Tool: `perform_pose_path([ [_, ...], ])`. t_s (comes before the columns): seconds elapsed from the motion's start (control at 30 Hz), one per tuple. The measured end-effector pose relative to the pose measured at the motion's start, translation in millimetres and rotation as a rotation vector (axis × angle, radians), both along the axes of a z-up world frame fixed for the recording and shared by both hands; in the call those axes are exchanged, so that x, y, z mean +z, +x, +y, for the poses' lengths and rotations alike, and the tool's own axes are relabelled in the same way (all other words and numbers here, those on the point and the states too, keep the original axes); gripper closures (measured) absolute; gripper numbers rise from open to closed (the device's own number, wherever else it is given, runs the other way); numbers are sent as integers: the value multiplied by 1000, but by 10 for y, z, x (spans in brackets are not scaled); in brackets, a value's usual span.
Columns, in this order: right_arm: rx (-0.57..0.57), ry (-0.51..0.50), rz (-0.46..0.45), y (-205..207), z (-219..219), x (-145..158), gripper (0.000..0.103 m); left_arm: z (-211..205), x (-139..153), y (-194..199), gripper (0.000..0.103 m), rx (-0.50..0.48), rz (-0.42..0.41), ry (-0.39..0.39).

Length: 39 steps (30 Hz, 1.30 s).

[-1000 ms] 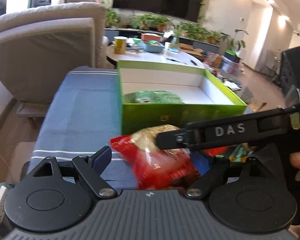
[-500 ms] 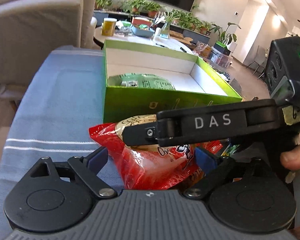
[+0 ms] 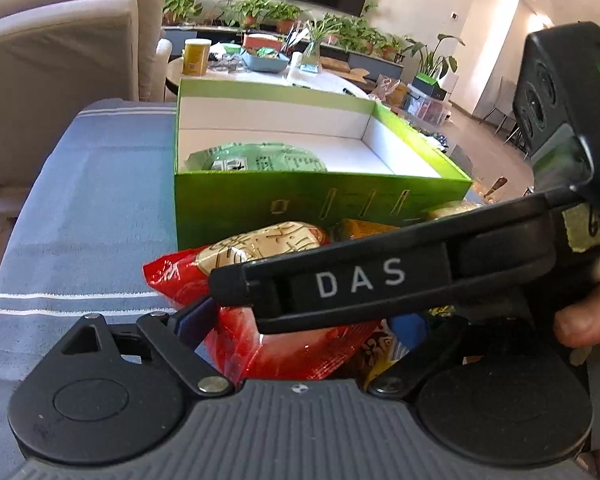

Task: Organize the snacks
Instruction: 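Lower the left gripper onto the red round snack bag and grasp it, then carry the red snack bag into the box and open the left gripper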

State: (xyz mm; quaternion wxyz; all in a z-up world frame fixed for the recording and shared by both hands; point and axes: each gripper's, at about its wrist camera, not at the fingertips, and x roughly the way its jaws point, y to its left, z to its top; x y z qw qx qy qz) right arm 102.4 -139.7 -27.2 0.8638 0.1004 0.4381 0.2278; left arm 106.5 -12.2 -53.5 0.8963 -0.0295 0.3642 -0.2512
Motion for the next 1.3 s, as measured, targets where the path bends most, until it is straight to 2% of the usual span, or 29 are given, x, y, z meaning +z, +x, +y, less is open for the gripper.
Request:
perform_pose_path([
  [0.23, 6, 49, -39, -111, -16, 236, 22, 9, 279, -166, 14, 10, -83, -7],
  [0.4, 6, 71, -121, -240, -42, 508, 22, -5, 553, -306, 13, 8, -172, -8],
  [0.57, -11, 81, -191, -239, -92, 719, 22, -88, 758, -267, 13, -17, -241, 3],
  [0.73, -42, 115, -220, -86, -197, 837, 22, -197, 912, -91, 13, -43, -295, 20],
  [0.9, -76, 126, -247, 137, -299, 878, 22, -317, 995, 217, 13, -74, -309, 31],
  [1.3, -135, 230, -188, 807, -548, 701, 22, -525, 891, 922, 14, -122, -333, 78],
])
